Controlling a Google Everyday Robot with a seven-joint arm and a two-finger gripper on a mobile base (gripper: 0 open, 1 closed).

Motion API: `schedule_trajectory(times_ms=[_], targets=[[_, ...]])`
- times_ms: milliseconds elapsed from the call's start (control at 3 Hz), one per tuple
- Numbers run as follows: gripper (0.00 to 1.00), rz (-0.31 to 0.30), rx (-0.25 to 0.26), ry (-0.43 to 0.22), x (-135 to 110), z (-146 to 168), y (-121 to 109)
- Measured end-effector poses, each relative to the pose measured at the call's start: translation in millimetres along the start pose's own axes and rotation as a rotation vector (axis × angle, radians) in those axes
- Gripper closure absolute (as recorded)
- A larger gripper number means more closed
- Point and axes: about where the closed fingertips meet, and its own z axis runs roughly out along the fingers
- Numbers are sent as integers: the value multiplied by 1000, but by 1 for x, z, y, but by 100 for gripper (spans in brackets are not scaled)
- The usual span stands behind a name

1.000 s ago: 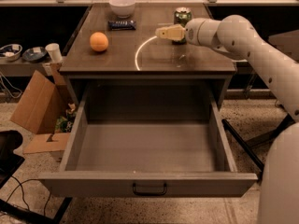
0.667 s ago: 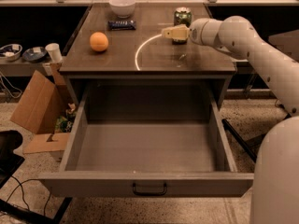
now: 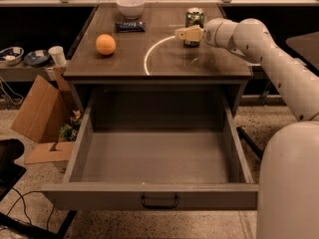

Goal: Place green can into top drawer

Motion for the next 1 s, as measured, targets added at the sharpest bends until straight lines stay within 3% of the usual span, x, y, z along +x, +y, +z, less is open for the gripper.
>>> schedule_trajectory(times_ms=[333,1000], targets=[[1,-40,-33,-46,-16,15,1],[48,-72,-55,-63,-28,22,6]])
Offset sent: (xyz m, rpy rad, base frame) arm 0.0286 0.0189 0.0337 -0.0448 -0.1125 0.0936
